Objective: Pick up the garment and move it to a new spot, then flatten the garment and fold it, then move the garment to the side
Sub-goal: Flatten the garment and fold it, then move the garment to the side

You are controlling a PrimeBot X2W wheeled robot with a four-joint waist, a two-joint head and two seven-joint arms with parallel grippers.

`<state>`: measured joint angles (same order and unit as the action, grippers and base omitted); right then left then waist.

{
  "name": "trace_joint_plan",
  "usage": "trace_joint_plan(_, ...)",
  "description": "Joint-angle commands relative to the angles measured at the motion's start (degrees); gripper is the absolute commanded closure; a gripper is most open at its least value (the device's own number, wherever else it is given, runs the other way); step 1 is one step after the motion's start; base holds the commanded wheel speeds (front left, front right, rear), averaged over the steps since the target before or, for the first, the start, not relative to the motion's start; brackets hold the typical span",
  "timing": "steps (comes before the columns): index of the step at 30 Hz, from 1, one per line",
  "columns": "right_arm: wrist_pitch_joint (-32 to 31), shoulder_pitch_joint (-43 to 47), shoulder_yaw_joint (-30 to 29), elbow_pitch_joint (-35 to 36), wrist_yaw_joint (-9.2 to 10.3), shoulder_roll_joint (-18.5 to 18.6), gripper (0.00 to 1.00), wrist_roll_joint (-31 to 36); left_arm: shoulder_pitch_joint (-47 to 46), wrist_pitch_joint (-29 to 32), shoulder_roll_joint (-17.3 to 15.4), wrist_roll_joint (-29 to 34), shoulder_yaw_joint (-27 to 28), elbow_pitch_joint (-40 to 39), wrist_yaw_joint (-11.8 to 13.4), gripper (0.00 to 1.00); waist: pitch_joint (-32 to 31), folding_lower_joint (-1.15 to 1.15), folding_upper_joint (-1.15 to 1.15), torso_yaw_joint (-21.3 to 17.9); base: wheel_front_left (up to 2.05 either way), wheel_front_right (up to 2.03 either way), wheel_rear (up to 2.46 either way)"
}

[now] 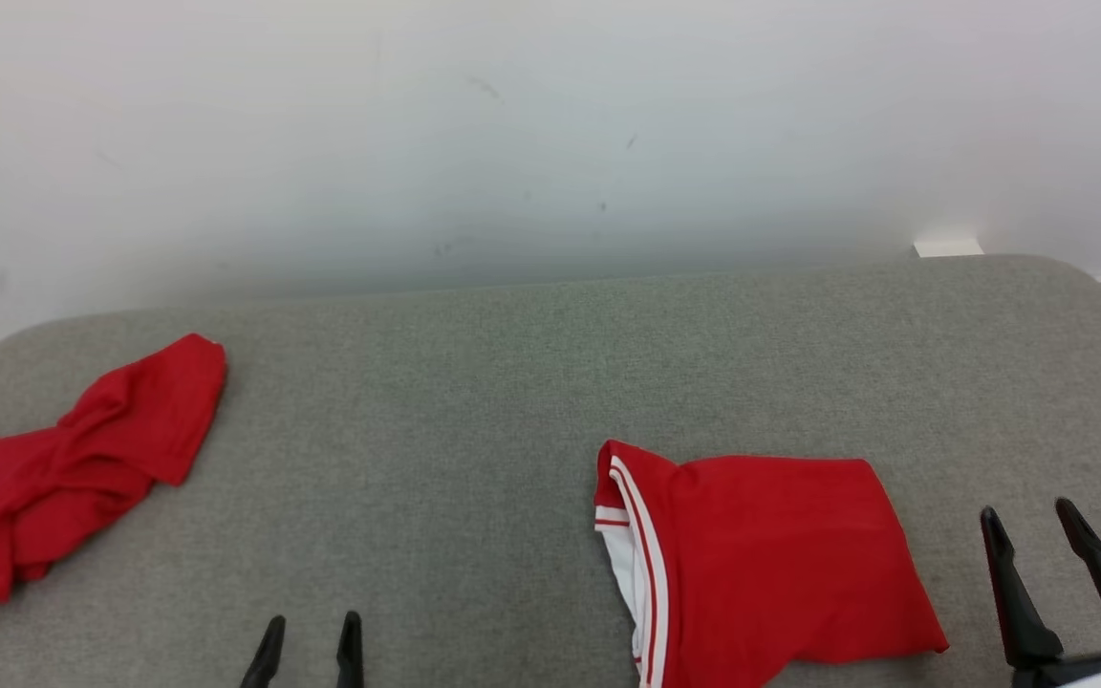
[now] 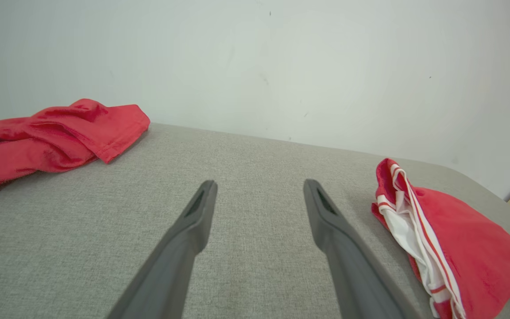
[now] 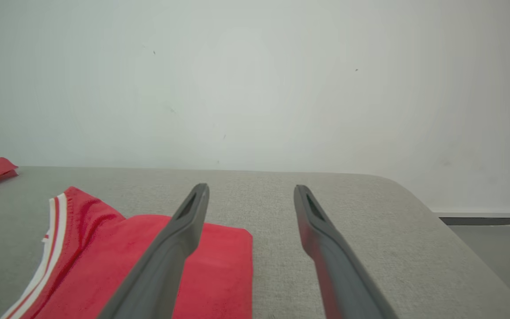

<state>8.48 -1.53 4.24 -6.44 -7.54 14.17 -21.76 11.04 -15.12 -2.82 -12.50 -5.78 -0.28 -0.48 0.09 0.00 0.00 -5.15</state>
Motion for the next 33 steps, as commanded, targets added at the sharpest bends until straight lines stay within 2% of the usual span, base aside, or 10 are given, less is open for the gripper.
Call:
trace_joint_plan(1, 1.5, 1.6, -0.5, -1.0, 0.11, 0.7, 0.00, 1.5, 1.0, 0.0, -0.2, 0.3, 0.3, 0.0, 0.0, 0.00, -0.5, 0.00, 0.00, -0.2, 0.00, 0.00, 0.00)
trace_joint_plan(4, 5.3, 3.9, -1.9, -3.6, 0.11, 1.6, 0.00, 5.8, 1.1, 0.0, -0.2, 1.0, 0.6, 0.1, -0.6, 0.00, -1.0, 0.00, 0.00, -0.3, 0.00, 0.00, 0.00)
trace_joint_plan(7, 6.6, 6.0, -2.5, -5.8, 0.11, 0.8, 0.00, 7.4, 1.3, 0.0, -0.2, 1.5, 1.2, -0.3, -0.9, 0.00, -1.5, 0.00, 0.00, -0.4, 0.00, 0.00, 0.00)
trace_joint_plan(19, 6.7, 10.4, -4.9, -4.4, 0.12, -2.2, 0.00, 7.4, 3.6, 0.0, -0.2, 2.6, 2.5, 0.9, -1.7, 0.00, -2.9, 0.00, 0.00, 0.1, 0.00, 0.00, 0.00)
trace_joint_plan(21, 6.7, 10.0, -5.2, -4.8, 0.12, -3.3, 0.00, 4.2, 3.6, 0.0, -0.2, 2.4, 2.5, 0.7, -1.7, 0.00, -2.8, 0.00, 0.00, 0.1, 0.00, 0.00, 0.00)
trace_joint_plan(27, 6.7, 7.2, -3.1, -6.2, 0.13, -1.5, 0.00, -4.0, 3.5, 0.0, -0.2, 2.1, 2.6, 0.5, -1.7, 0.00, -2.4, 0.00, 0.00, 0.2, 0.00, 0.00, 0.00)
trace_joint_plan(28, 4.5, 5.0, -1.3, -6.9, 0.12, 0.4, 0.00, -9.2, 3.5, 0.0, -0.2, 2.0, 2.5, 0.8, -1.7, 0.00, -2.1, 0.00, 0.00, 0.3, 0.00, 0.00, 0.00)
trace_joint_plan(30, -3.7, 2.7, -1.8, -8.6, 0.13, 1.0, 0.00, -16.6, 3.4, 0.0, -0.2, 2.0, 2.3, 1.2, -1.7, 0.00, -1.8, 0.00, 0.00, 0.4, 0.00, 0.00, 0.00)
trace_joint_plan(31, -3.7, 2.7, -1.8, -8.6, 0.13, 1.0, 0.00, -16.6, 3.4, 0.0, -0.2, 2.0, 2.3, 1.2, -1.7, 0.00, -1.8, 0.00, 0.00, 0.4, 0.00, 0.00, 0.00)
trace_joint_plan(33, -12.9, -0.3, -1.5, -8.2, 0.06, 3.0, 0.00, -22.3, 2.9, 0.0, -0.2, 2.2, 2.1, 1.2, -1.9, 0.00, -1.3, 0.00, 0.00, 0.9, 0.00, 0.00, 0.00)
